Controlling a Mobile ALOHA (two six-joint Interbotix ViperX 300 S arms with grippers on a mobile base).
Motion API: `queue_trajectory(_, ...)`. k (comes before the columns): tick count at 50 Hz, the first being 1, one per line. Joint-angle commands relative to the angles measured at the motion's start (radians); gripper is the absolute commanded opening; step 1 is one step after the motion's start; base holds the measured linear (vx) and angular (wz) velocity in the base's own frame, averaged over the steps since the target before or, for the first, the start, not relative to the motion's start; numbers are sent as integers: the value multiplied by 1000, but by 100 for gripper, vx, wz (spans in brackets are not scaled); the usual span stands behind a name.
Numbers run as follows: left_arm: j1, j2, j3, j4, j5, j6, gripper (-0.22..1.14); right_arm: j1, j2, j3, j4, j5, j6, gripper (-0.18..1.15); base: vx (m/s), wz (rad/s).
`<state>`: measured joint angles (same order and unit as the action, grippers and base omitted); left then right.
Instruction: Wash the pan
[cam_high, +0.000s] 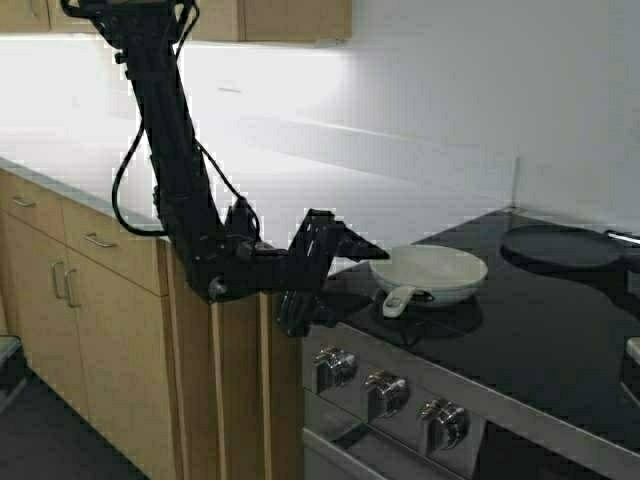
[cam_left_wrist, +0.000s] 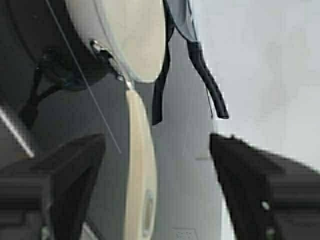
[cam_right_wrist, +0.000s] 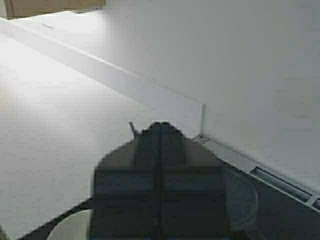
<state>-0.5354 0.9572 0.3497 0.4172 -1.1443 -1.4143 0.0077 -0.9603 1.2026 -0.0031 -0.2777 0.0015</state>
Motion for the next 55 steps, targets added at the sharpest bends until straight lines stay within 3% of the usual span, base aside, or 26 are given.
queue_trajectory(1, -15, -8, -54, -2, 29, -12, 97, 2, 8, -12, -2, -5, 0, 6, 0, 0)
queue_trajectory(55, -98, 80, -258, 0, 143, -92, 97, 2, 11, -12, -2, -3, 2, 6, 0, 0)
